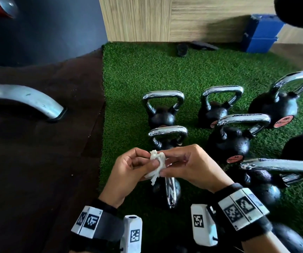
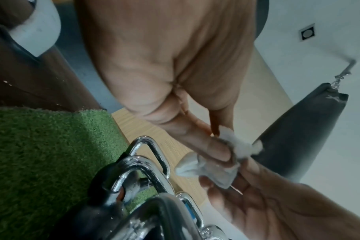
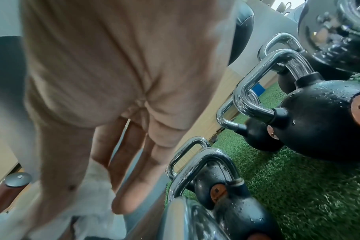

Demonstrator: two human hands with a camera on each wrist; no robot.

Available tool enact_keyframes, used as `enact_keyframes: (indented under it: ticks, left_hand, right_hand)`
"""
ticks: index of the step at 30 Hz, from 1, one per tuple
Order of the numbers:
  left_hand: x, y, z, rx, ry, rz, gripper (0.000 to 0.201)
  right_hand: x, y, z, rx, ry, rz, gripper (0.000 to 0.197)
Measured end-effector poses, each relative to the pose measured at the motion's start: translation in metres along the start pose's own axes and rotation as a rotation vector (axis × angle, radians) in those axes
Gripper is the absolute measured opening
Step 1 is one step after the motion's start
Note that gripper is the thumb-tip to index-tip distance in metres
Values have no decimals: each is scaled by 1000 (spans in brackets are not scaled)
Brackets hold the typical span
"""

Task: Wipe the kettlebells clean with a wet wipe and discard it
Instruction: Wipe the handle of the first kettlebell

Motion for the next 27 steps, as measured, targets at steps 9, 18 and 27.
enact_keyframes:
  ticks: [9, 18, 27]
  left_hand:
    - [-10, 27, 12, -51, -27, 250, 19]
    - [27, 118, 9, 159, 509, 939, 150]
    - [29, 107, 8, 366, 426, 774, 124]
  right_hand:
    - [-20, -21, 0, 65, -326, -141, 21]
    - [-14, -114, 1, 501, -349, -257, 8]
    - [-13, -99, 11, 265, -458, -263, 34]
Point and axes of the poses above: each hand's wrist, its own z-axis towards the middle knuckle, its own x-axis out of the palm, y = z × x, the point moved 5 cm from there along z, towards the middle knuckle, and after that the axes turned 1 degree about y, right-handed, at the moved point
